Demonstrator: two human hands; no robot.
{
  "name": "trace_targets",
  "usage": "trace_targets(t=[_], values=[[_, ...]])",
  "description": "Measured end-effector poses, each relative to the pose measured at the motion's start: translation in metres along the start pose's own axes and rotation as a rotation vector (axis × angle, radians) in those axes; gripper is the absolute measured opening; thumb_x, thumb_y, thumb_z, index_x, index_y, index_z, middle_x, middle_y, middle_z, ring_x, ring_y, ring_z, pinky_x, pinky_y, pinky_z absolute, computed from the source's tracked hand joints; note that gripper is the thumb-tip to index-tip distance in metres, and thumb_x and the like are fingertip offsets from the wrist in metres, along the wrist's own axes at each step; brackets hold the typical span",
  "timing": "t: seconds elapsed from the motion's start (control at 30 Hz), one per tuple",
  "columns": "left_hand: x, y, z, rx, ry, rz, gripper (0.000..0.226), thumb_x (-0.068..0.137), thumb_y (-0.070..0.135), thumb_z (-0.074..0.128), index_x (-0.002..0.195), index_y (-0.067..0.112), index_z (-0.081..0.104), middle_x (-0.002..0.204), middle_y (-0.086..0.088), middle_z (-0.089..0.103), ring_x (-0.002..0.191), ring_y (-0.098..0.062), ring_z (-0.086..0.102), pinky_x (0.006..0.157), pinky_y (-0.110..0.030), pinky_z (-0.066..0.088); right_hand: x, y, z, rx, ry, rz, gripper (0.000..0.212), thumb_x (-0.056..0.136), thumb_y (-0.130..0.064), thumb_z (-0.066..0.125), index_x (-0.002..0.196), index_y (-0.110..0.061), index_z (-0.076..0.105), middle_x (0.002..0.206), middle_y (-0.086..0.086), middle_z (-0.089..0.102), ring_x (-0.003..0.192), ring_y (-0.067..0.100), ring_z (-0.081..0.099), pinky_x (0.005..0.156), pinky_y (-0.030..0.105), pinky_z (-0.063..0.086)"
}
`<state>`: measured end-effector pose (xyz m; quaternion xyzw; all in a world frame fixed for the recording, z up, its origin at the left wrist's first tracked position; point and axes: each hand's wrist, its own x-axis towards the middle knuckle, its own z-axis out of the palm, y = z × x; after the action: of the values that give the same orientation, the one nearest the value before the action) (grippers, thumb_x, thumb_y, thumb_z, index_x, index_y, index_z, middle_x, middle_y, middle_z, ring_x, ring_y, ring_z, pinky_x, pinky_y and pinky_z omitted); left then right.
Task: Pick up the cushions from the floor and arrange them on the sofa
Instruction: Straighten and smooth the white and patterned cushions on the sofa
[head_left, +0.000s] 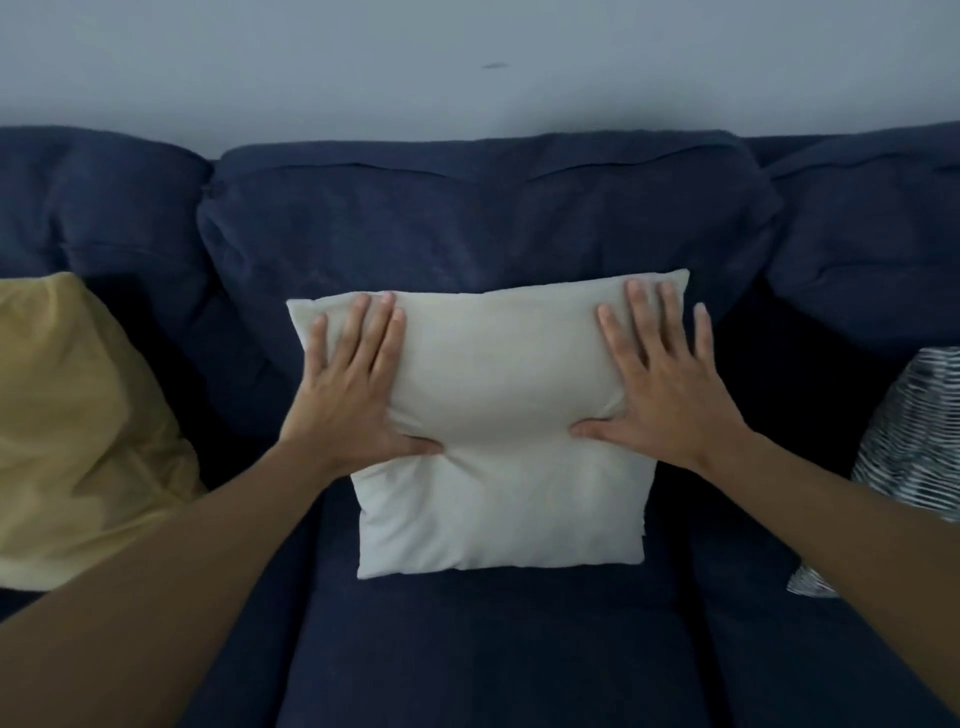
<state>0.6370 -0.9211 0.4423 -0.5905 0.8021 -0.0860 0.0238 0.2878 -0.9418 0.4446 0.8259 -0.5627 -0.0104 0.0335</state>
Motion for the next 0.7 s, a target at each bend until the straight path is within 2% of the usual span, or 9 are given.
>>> trace_targets(t=[0.17,0.2,0.27,0.33,0.4,0.47,0.53,0.6,0.7], values=[[-0.017,-0.039,-0.018,-0.009,-0.08,-0.148,0.137,0.065,0.093,0.048,0.162,0.004,0.008,0.172,-0.014,0.011,0.157,-0.037,0.013,0.12,-0.064,0.009,-0.013,0.033,-0.015,0.035,-0.094,0.006,0.13,0.067,-0.093,0.038,0.16,-0.012,-0.005,0.169,0.016,-0.007,0.154,0.039,0.0,0.119,0.065,0.001],[-0.021,-0.049,-0.022,-0.032,-0.091,-0.184,0.127,0.073,0.08,0.058,0.162,0.005,0.009,0.172,-0.013,0.014,0.156,-0.037,0.017,0.119,-0.065,0.013,-0.015,0.037,-0.02,0.056,-0.104,0.008,0.126,0.07,-0.09,0.038,0.16,-0.012,-0.004,0.169,0.014,-0.004,0.155,0.035,0.002,0.119,0.064,0.002],[-0.025,-0.066,-0.034,-0.112,-0.084,-0.206,0.094,0.087,0.035,0.07,0.161,0.007,0.019,0.168,-0.013,0.028,0.15,-0.039,0.034,0.113,-0.066,0.032,-0.017,0.042,-0.034,0.158,-0.09,0.002,0.106,0.084,-0.072,0.044,0.161,-0.012,0.002,0.17,0.01,0.002,0.154,0.031,0.014,0.12,0.059,0.013],[-0.027,-0.075,-0.048,-0.268,-0.045,-0.215,0.07,0.091,0.007,0.059,0.157,0.008,0.035,0.156,-0.016,0.048,0.135,-0.041,0.053,0.104,-0.06,0.046,-0.015,0.046,-0.05,0.365,-0.022,0.047,0.076,0.096,-0.04,0.05,0.16,-0.017,0.017,0.166,0.008,0.022,0.143,0.031,0.038,0.112,0.046,0.034],[-0.029,-0.077,-0.065,-0.422,-0.001,-0.247,0.054,0.095,0.01,0.052,0.148,0.009,0.049,0.142,-0.014,0.062,0.126,-0.037,0.06,0.105,-0.051,0.047,-0.008,0.05,-0.068,0.526,0.039,0.118,0.055,0.1,-0.023,0.049,0.153,-0.021,0.038,0.149,0.008,0.049,0.123,0.026,0.055,0.097,0.035,0.043],[-0.031,-0.075,-0.077,-0.503,0.03,-0.234,0.048,0.094,0.023,0.046,0.138,0.01,0.06,0.13,-0.008,0.067,0.118,-0.029,0.063,0.103,-0.042,0.047,-0.005,0.054,-0.084,0.56,0.02,0.172,0.038,0.1,-0.023,0.052,0.138,-0.021,0.06,0.128,0.006,0.065,0.104,0.016,0.059,0.087,0.027,0.04],[-0.032,-0.072,-0.081,-0.521,0.006,-0.198,0.038,0.098,0.03,0.046,0.122,0.012,0.069,0.111,-0.004,0.071,0.1,-0.024,0.065,0.094,-0.037,0.048,-0.008,0.058,-0.093,0.522,-0.071,0.184,0.029,0.099,-0.025,0.059,0.125,-0.02,0.069,0.116,0.005,0.07,0.092,0.012,0.058,0.082,0.025,0.038],[-0.033,-0.073,-0.081,-0.495,-0.012,-0.156,0.026,0.103,0.028,0.053,0.104,0.011,0.072,0.089,-0.001,0.069,0.081,-0.022,0.063,0.083,-0.04,0.051,-0.015,0.063,-0.098,0.501,-0.12,0.196,0.02,0.096,-0.026,0.063,0.112,-0.021,0.074,0.101,0.0,0.072,0.08,0.009,0.06,0.072,0.023,0.04],[-0.038,-0.081,-0.079,-0.518,0.016,-0.188,0.027,0.104,0.024,0.054,0.094,0.008,0.074,0.076,-0.002,0.068,0.073,-0.023,0.064,0.075,-0.037,0.048,-0.023,0.065,-0.104,0.515,-0.045,0.262,0.011,0.092,-0.027,0.069,0.094,-0.021,0.077,0.082,-0.006,0.071,0.068,-0.003,0.057,0.064,0.014,0.038]])
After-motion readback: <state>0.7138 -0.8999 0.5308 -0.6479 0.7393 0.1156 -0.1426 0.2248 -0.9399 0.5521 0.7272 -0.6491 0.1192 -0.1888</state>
